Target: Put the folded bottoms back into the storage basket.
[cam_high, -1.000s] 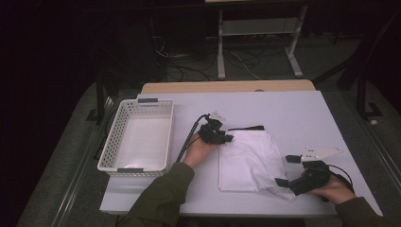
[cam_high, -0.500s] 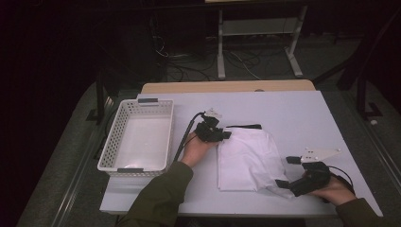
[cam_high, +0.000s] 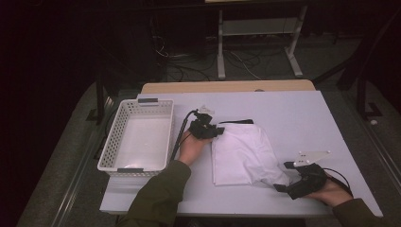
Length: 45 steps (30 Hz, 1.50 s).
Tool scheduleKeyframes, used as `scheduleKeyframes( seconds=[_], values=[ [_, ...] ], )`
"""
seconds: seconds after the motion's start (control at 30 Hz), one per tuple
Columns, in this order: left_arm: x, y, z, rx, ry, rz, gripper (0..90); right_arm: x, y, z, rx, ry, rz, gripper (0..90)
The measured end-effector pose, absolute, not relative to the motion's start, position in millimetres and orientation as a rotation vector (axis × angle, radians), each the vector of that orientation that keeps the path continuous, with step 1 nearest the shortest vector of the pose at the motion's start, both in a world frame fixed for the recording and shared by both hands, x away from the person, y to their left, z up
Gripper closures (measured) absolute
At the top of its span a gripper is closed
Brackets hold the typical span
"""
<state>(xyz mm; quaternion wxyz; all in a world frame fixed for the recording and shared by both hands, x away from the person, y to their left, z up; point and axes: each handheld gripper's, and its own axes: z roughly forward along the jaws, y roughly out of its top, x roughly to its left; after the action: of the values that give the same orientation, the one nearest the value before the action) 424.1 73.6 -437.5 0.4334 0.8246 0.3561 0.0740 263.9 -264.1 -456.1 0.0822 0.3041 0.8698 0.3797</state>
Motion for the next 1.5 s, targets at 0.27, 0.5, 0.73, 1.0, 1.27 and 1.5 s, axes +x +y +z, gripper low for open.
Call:
scheduleKeyframes(
  seconds=[0.27, 0.5, 0.73, 1.0, 1.27, 1.5],
  values=[
    [424, 73, -438, 2.051, 0.887, 0.176, 73.2, 264, -257, -460, 0.852, 2.653, 0.992, 17.7],
    [424, 73, -438, 2.052, 0.883, 0.168, 73.1, 264, -257, -455, 0.845, 2.638, 0.958, 44.3],
    [424, 73, -438, 2.054, 0.877, 0.161, 73.1, 268, -257, -454, 0.843, 2.671, 0.995, 70.7],
    [422, 73, -436, 2.043, 0.865, 0.141, 73.2, 271, -258, -452, 0.832, 2.707, 1.022, 81.9],
    [416, 71, -428, 2.018, 0.824, 0.107, 73.4, 272, -260, -444, 0.839, 2.666, 1.109, 82.1],
    [410, 68, -418, 1.999, 0.769, 0.062, 73.6, 274, -258, -436, 0.803, 2.628, 1.201, 82.0]
  ],
)
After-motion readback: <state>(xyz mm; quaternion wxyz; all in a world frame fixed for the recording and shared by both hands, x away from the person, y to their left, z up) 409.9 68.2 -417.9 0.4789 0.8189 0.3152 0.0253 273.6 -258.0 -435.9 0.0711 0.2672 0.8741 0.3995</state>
